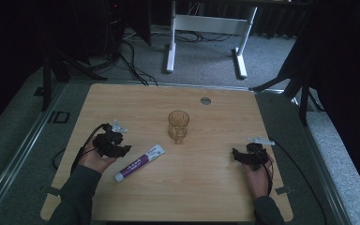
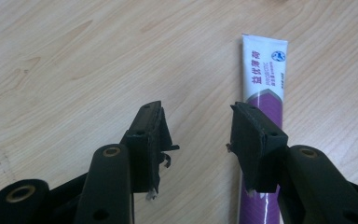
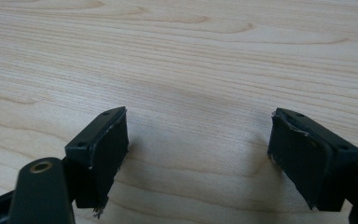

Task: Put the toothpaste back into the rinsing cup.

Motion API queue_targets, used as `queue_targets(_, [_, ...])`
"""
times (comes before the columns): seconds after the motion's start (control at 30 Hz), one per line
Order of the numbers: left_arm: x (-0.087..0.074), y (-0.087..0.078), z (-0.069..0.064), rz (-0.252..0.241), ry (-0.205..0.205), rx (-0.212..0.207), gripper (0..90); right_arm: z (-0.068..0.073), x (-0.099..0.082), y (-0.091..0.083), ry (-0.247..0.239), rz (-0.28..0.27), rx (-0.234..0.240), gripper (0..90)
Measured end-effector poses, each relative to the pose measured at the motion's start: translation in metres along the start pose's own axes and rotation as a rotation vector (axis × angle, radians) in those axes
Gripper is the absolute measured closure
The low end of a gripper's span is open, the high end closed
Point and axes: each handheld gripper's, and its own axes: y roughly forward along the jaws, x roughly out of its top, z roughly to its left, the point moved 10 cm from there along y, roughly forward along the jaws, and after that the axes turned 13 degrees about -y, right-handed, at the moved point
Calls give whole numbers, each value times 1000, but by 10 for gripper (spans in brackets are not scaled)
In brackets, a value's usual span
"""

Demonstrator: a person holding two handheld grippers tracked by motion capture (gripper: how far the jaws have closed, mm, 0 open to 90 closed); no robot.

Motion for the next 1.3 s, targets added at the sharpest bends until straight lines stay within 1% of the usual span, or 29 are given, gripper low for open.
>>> queue_targets(0.13, [-1,1,-2,15,12,6,536,0,0,0,0,0,0,196])
queue_targets(0.33, [0,0,-3,26,19,11,536,0,0,0,0,0,0,196])
queue_targets(0.73, [-1,2,-5,51,14,8,535,0,0,0,0,0,0,196])
queue_targets(0.83, [2,2,-5,46,8,7,536,0,0,0,0,0,0,196])
queue_targets(1.13, [1,3,-7,68,13,9,536,0,0,0,0,0,0,196])
queue_targets(1.17, [2,2,-8,69,9,2,536,0,0,0,0,0,0,196])
queue_targets(1.3, [2,1,-9,77,8,-4,536,0,0,0,0,0,0,196])
